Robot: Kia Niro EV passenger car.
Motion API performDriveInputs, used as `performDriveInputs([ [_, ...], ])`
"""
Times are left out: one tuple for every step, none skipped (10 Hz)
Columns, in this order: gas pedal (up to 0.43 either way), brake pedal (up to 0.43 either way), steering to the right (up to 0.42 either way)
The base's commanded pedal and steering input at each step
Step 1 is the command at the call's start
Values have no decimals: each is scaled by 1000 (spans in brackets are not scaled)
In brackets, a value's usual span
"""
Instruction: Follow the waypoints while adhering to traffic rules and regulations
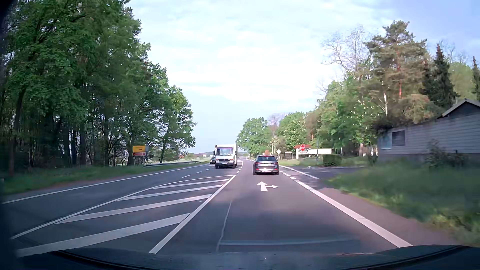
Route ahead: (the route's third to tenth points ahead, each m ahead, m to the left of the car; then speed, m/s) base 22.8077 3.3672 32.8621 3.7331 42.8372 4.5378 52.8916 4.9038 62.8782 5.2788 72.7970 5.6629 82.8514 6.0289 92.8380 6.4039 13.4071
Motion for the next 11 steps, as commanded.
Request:
performDriveInputs([
  [118, 0, 7],
  [118, 0, 4],
  [118, 0, 2],
  [118, 0, 0],
  [118, 0, -3],
  [118, 0, -4],
  [118, 0, -7],
  [118, 0, -8],
  [118, 0, -9],
  [118, 0, -10],
  [118, 0, -11],
])
